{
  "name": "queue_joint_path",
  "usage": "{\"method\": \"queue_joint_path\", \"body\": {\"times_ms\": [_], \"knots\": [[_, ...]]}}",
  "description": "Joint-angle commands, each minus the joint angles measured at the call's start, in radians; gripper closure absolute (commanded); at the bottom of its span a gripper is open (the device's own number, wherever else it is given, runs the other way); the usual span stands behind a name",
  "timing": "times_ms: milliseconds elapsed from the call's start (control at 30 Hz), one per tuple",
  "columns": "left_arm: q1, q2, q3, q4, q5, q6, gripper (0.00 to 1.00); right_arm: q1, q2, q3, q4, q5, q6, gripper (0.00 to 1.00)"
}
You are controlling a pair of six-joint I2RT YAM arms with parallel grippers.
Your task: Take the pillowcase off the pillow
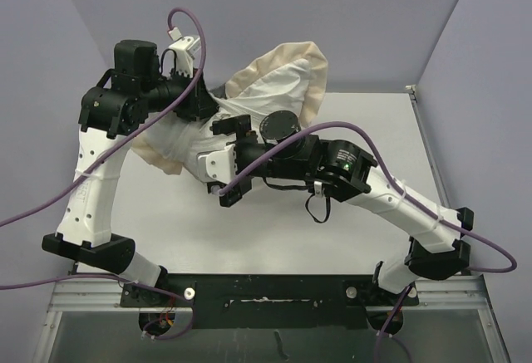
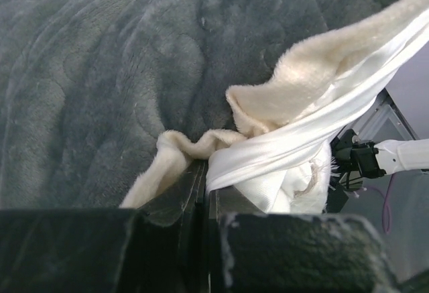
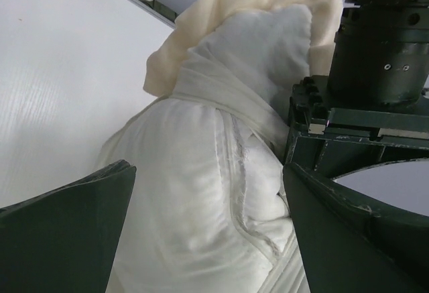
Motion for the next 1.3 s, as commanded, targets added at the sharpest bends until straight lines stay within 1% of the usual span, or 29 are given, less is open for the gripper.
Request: {"method": "queue_joint_path", "body": {"times_ms": [0, 100, 200, 333, 433, 500, 633, 667, 700, 733, 800, 867, 900, 1000, 1100, 1200, 1267], "knots": [[0.004, -0.019, 0.058, 0.023, -0.005, -0.015, 1.00, -0.027, 0.036, -0.015, 0.026, 0.067, -0.010, 0.02], [0.003, -0.017, 0.079, 0.007, 0.005, -0.024, 1.00, -0.059, 0.062, -0.057, 0.081, 0.120, -0.011, 0.02], [0.000, -0.013, 0.098, 0.000, 0.009, -0.031, 1.00, -0.075, 0.090, -0.072, 0.127, 0.134, 0.002, 0.02], [-0.004, 0.000, 0.130, -0.007, 0.012, -0.046, 1.00, -0.067, 0.118, -0.124, 0.265, 0.193, -0.001, 0.02], [-0.013, 0.017, 0.157, -0.020, 0.015, -0.054, 1.00, -0.032, 0.125, -0.216, 0.445, 0.316, -0.075, 0.02], [-0.018, 0.023, 0.170, -0.024, 0.016, -0.055, 1.00, -0.013, 0.120, -0.260, 0.554, 0.352, -0.119, 0.02], [-0.031, 0.040, 0.201, -0.035, 0.017, -0.061, 1.00, -0.014, 0.162, -0.248, 0.615, 0.397, -0.176, 0.00], [-0.032, 0.046, 0.213, -0.040, 0.018, -0.063, 1.00, -0.022, 0.177, -0.238, 0.608, 0.407, -0.178, 0.06], [-0.034, 0.051, 0.225, -0.045, 0.018, -0.064, 1.00, -0.030, 0.190, -0.225, 0.590, 0.414, -0.168, 0.16], [-0.034, 0.053, 0.238, -0.049, 0.018, -0.065, 1.00, -0.040, 0.199, -0.219, 0.578, 0.422, -0.152, 0.28], [-0.034, 0.053, 0.260, -0.056, 0.017, -0.061, 1.00, -0.051, 0.206, -0.222, 0.568, 0.434, -0.099, 0.56], [-0.034, 0.045, 0.271, -0.057, 0.011, -0.054, 1.00, -0.056, 0.191, -0.247, 0.561, 0.430, -0.046, 0.92], [-0.034, 0.042, 0.277, -0.057, 0.009, -0.049, 1.00, -0.053, 0.175, -0.275, 0.570, 0.426, -0.027, 1.00], [-0.032, 0.044, 0.313, -0.063, -0.014, -0.027, 1.00, -0.049, 0.101, -0.376, 0.567, 0.354, 0.057, 1.00], [-0.016, 0.054, 0.386, -0.066, -0.054, 0.010, 1.00, -0.062, 0.031, -0.431, 0.492, 0.270, 0.186, 1.00], [0.002, 0.060, 0.476, -0.058, -0.112, 0.059, 1.00, -0.095, -0.036, -0.500, 0.443, 0.210, 0.296, 1.00], [0.006, 0.049, 0.502, -0.038, -0.179, 0.095, 1.00, -0.138, -0.108, -0.566, 0.443, 0.143, 0.371, 1.00]]}}
